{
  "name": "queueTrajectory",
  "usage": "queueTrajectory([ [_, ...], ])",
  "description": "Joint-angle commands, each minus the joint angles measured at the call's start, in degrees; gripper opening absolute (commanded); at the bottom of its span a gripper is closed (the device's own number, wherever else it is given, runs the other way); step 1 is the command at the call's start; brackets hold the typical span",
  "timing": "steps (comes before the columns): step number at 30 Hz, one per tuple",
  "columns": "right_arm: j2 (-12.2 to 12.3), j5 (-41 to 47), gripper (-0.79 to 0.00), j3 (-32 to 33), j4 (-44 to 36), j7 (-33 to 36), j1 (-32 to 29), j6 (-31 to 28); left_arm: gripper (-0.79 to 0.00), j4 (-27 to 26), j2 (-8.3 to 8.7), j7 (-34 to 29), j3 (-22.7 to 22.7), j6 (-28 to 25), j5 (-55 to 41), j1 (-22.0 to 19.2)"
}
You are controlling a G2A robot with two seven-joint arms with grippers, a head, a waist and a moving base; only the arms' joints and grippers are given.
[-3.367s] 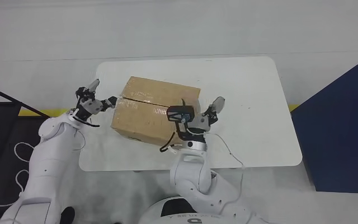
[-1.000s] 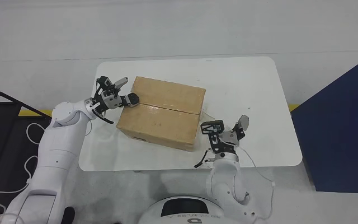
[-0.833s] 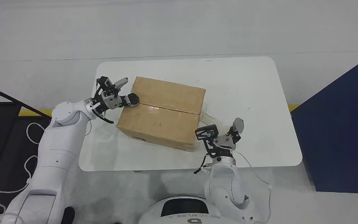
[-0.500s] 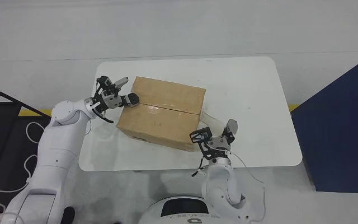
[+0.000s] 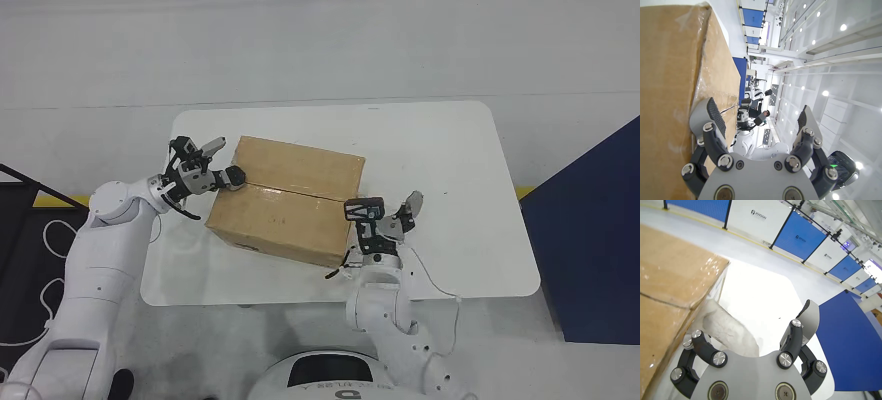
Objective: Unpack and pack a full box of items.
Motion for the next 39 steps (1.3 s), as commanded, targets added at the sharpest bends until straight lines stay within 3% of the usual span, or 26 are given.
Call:
queueTrajectory([
  [1,-0.09,2.85,0.000,0.50,-0.55,-4.07,-0.49,2.15,0.000,-0.08,0.01,0.09,0.01,0.09,-0.01,0.01],
  [7,-0.61,2.88,0.000,0.95,1.21,-6.79,-0.05,4.64,0.000,-0.23,-0.03,0.34,0.27,0.28,0.02,-0.03],
  [16,-1.97,-9.76,0.000,-2.94,3.53,-4.02,0.10,6.91,0.000,0.03,0.00,0.54,0.10,-0.01,-0.42,-0.11],
  [25,-4.11,-27.34,0.000,-5.90,4.02,10.13,0.98,4.08,0.000,-0.49,0.02,0.06,-0.36,-0.58,-1.62,-0.24],
  [32,-6.28,-36.19,0.000,-7.06,5.67,23.39,4.35,-3.65,0.000,0.36,0.12,-0.25,-1.07,-0.96,-2.58,-0.22],
  [39,-7.60,-42.07,0.000,-9.63,6.59,29.14,6.37,-8.47,0.000,1.55,0.09,-0.26,-1.61,-1.54,-4.07,-0.59],
])
